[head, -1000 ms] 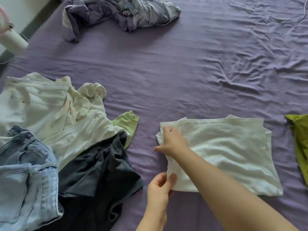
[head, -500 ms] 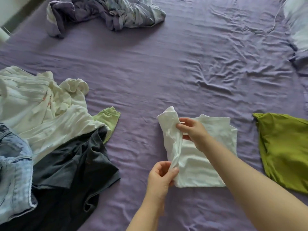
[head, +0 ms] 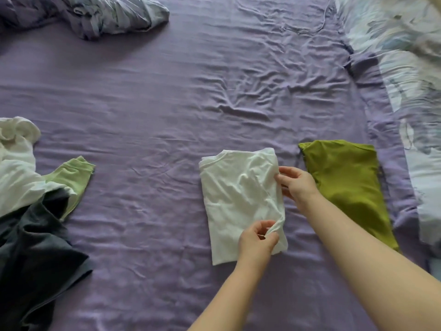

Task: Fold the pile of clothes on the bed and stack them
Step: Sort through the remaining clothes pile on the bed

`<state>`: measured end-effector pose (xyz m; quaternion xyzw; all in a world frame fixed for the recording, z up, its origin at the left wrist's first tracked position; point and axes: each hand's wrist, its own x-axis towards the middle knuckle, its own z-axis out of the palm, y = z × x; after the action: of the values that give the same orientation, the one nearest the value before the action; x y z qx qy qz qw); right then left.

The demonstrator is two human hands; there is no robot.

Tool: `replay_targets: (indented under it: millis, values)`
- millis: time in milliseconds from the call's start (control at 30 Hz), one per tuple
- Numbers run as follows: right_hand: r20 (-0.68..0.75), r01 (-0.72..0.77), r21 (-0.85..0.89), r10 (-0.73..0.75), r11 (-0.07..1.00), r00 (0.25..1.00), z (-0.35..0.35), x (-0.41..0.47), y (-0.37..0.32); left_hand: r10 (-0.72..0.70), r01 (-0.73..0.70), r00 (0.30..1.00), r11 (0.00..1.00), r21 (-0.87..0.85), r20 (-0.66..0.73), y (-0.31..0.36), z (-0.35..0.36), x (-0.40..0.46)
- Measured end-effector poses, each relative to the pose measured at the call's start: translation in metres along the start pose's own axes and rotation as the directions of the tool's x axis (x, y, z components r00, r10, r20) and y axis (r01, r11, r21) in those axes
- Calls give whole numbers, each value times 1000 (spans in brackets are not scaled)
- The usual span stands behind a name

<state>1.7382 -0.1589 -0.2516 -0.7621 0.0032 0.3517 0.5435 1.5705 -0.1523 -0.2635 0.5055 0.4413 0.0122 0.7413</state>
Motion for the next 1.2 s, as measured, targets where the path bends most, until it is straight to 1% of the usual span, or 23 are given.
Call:
replay_targets:
  millis: [100,133,167,200,233,267,300,333,367,400,433,467,500,567,600,667,700,767,867,967,1100,1200]
  values:
    - [-46,-24,-51,21,998,999,-5,7,20,-27,27,999,1000,13,33,-8,7,5]
    - [-59,-39,-74,35,996,998,-4,7,28,-22,22,999,999,30,24,-9,5,5]
    - [-64,-48,-111,41,993,997,-2,5,35,-2,3,1000,998,61,-11,-9,1,5]
    - [-65,-37,-185,25,982,998,0,2,41,42,-31,996,991,129,-82,-9,-5,5]
    - [-61,-10,-287,-8,958,998,2,-2,45,109,-61,976,968,242,-191,-8,-13,6]
    - [-50,18,-376,-40,926,998,5,-7,49,190,-62,929,925,375,-316,-6,-22,8]
    - [-38,33,-432,-55,901,998,9,-13,52,264,-19,862,870,492,-432,-3,-32,9]
    - [-23,38,-460,-55,887,998,13,-19,55,307,51,791,830,556,-530,0,-41,11]
    - [-6,37,-475,-46,879,999,17,-23,58,296,123,739,824,553,-606,4,-51,15]
    - [8,34,-484,-35,875,999,19,-26,62,241,184,712,843,506,-660,8,-59,18]
    - [18,32,-480,-26,877,999,19,-28,64,169,228,709,863,450,-684,11,-67,23]
    - [28,28,-458,-17,889,999,17,-29,65,100,245,731,885,396,-675,14,-72,28]
    - [42,15,-401,2,916,999,13,-30,64,40,226,772,916,332,-635,17,-76,33]
    - [119,-46,-197,71,979,990,1,-33,59,-68,155,871,978,141,-487,25,-75,40]
    - [178,-87,-102,104,991,979,-6,-35,56,-123,149,902,988,32,-415,30,-70,40]
    - [261,-119,-17,119,993,958,-23,-38,51,-195,160,928,978,-134,-316,37,-58,38]
    - [281,-106,-4,102,994,954,-31,-39,49,-204,159,936,972,-175,-285,40,-51,37]
    - [282,-53,20,45,998,958,-56,-40,40,-170,121,954,971,-204,-246,48,-33,37]
    - [271,31,82,-52,996,961,-97,-41,24,-46,7,974,984,-176,-220,70,5,36]
    - [205,104,132,-129,986,970,-141,-40,6,48,-67,994,978,-198,-99,98,51,35]
    - [77,174,184,-191,967,979,-198,-33,-11,136,-111,987,960,-258,83,123,108,44]
    - [4,209,201,-214,957,977,-232,-21,-13,126,-78,979,957,-278,159,134,143,60]
